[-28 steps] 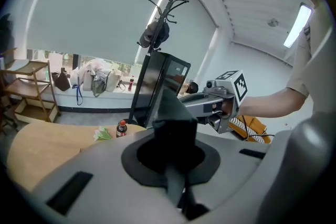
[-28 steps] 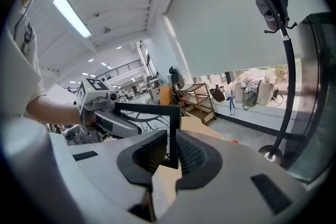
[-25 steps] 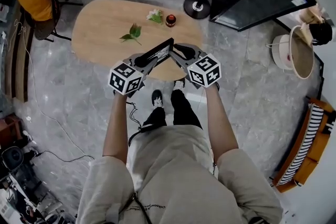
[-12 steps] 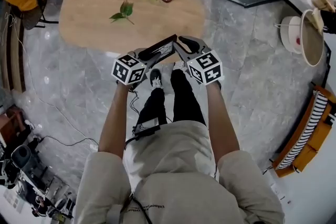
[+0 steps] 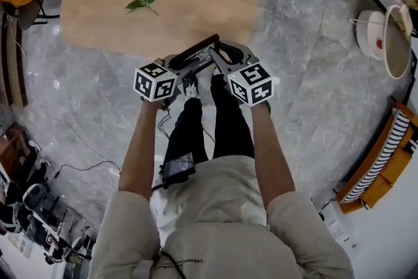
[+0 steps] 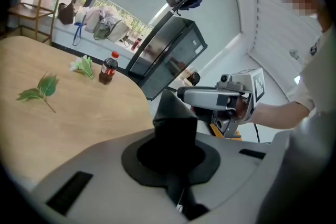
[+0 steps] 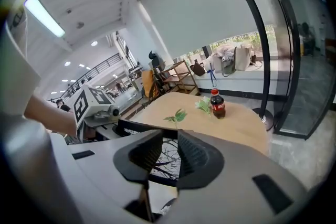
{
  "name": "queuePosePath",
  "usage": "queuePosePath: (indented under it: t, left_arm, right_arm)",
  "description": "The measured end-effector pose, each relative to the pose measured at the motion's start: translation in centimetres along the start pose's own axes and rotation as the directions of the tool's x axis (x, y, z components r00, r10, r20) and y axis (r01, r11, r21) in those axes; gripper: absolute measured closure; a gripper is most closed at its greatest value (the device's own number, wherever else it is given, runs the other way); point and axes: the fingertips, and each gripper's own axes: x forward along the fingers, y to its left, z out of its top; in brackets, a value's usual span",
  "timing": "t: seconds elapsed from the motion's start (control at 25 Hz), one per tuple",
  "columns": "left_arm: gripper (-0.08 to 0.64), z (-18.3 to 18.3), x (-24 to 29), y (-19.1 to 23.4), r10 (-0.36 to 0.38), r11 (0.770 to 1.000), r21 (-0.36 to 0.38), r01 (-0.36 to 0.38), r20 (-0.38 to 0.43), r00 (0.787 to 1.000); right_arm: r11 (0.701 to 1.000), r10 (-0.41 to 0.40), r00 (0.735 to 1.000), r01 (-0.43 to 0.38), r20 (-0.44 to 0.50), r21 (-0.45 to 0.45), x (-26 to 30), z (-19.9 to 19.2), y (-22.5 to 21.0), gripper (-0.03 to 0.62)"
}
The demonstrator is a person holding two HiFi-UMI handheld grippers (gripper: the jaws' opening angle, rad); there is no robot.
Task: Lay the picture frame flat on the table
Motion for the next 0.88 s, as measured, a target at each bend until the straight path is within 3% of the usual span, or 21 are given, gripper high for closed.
queuePosePath:
  t: [0.24, 0.6, 0.88]
  left_arm:
    - [0.532, -0.6, 1.3, 1.9, -0.004, 0.99, -0.138, 0.02, 0.117, 0.993]
    - [0.532, -3.3, 3.6, 4.4, 0.0, 0.983, -0.181, 0.024, 0.133, 0.991]
    - [0.532, -4.3, 5.4, 6.6, -0.002, 0.983, -0.181, 0.023, 0.116, 0.993]
  right_arm:
    - [0.999, 0.006, 1.0, -0.007, 0.003, 0.041, 1.5, -2.3, -1.7, 0.483]
    - [0.998, 0.019, 1.0, -0.018, -0.012, 0.062, 3.8, -5.5, -3.7, 0.502]
    - [0.992, -0.038, 0.998, 0.044, -0.052, 0.115, 5.7, -8.5, -6.8, 0.528]
